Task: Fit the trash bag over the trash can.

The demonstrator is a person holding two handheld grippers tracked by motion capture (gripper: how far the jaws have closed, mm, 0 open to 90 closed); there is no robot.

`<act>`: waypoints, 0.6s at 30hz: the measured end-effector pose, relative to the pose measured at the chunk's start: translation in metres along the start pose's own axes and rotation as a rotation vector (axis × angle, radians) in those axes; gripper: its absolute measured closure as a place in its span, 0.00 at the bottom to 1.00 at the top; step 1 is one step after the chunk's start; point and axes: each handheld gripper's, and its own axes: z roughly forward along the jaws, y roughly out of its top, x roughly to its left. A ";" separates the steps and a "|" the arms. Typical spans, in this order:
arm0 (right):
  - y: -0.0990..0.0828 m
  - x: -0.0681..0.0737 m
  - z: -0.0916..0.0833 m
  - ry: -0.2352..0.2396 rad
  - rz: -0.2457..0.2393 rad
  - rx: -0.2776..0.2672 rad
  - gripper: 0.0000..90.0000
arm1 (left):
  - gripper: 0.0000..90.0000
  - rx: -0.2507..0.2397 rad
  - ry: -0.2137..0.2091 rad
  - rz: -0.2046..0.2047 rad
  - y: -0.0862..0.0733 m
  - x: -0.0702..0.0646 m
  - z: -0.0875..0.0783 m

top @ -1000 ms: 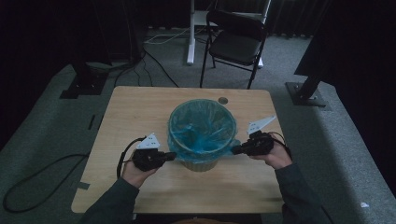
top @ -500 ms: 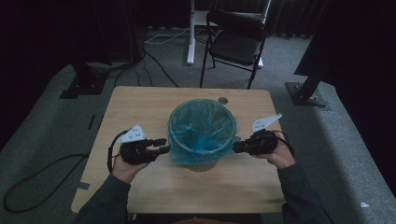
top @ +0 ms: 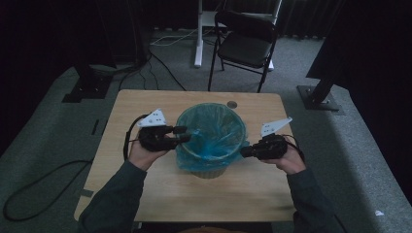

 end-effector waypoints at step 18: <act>-0.001 -0.001 -0.001 0.006 -0.008 -0.013 0.91 | 0.67 0.029 -0.025 0.061 0.050 0.012 0.046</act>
